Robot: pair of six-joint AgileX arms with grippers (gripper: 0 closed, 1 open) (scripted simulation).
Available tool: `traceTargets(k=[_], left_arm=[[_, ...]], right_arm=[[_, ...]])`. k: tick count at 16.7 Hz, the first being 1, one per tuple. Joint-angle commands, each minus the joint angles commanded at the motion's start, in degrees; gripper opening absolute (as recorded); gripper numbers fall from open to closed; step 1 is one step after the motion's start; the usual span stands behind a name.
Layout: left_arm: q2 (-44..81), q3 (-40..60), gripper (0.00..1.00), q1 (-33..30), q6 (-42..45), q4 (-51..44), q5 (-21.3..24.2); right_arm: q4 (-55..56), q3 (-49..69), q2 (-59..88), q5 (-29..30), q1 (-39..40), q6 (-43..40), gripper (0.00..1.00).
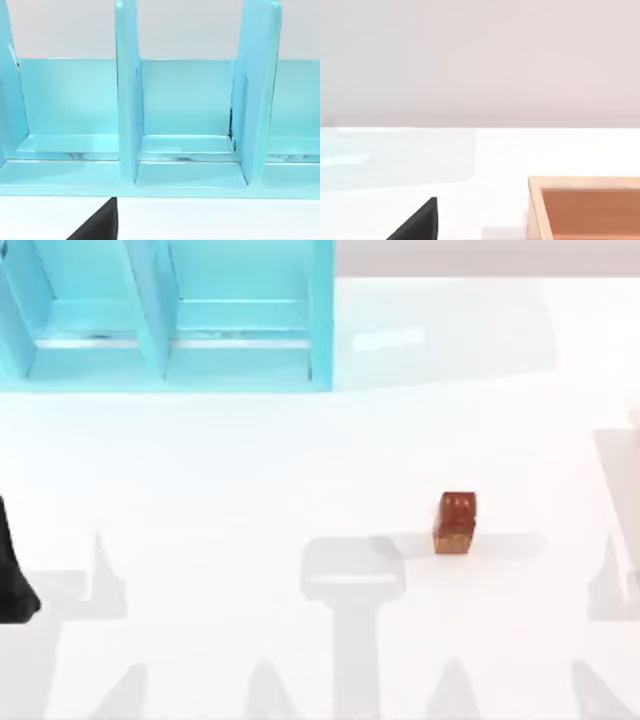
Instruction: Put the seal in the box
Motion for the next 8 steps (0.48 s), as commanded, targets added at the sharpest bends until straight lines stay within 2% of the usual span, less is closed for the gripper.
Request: traceTargets(k=[4, 8], left_arm=[[0.0, 0.0, 1.0, 0.0, 0.0, 0.0, 0.0], [0.0, 0.0, 1.0, 0.0, 0.0, 0.0, 0.0]], right_arm=[[-1.37, 1.75, 1.71, 0.02, 1.33, 1.05, 1.0], [-9.13, 12.52, 12.46, 0.27, 7.92, 6.5, 1.0]])
